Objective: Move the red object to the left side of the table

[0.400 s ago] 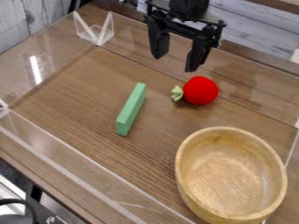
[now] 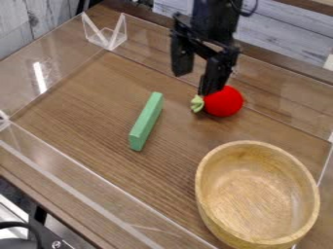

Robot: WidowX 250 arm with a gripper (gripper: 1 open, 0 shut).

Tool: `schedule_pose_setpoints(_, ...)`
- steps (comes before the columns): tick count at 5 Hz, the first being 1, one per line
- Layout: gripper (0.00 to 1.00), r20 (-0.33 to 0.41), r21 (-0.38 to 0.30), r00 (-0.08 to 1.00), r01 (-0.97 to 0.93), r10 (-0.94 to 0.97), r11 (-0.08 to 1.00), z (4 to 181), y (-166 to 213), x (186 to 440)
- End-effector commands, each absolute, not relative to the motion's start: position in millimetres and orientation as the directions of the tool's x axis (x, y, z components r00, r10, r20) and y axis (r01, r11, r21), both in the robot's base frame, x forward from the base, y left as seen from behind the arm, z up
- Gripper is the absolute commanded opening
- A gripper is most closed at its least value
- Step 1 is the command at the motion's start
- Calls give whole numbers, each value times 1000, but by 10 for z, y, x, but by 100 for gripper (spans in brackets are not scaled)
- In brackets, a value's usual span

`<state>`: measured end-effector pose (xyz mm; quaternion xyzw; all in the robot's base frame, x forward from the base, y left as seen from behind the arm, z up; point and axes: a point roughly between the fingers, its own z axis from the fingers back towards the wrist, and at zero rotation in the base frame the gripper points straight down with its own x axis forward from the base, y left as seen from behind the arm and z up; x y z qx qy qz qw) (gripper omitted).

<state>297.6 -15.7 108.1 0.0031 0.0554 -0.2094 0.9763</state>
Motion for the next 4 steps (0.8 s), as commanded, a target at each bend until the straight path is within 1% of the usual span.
schedule_pose_setpoints(1, 100, -43, 20, 803, 595, -594, 804, 1158, -317, 3224)
schedule_pose_setpoints(2, 100, -41, 23, 705, 709, -708, 704, 1063, -507, 3345)
schedule_pose_setpoints(3, 100, -39, 21, 645, 764, -763, 645, 945, -578, 3455)
schedule_pose_setpoints(4, 100, -41, 14, 681, 732, -731, 681, 861, -560, 3515)
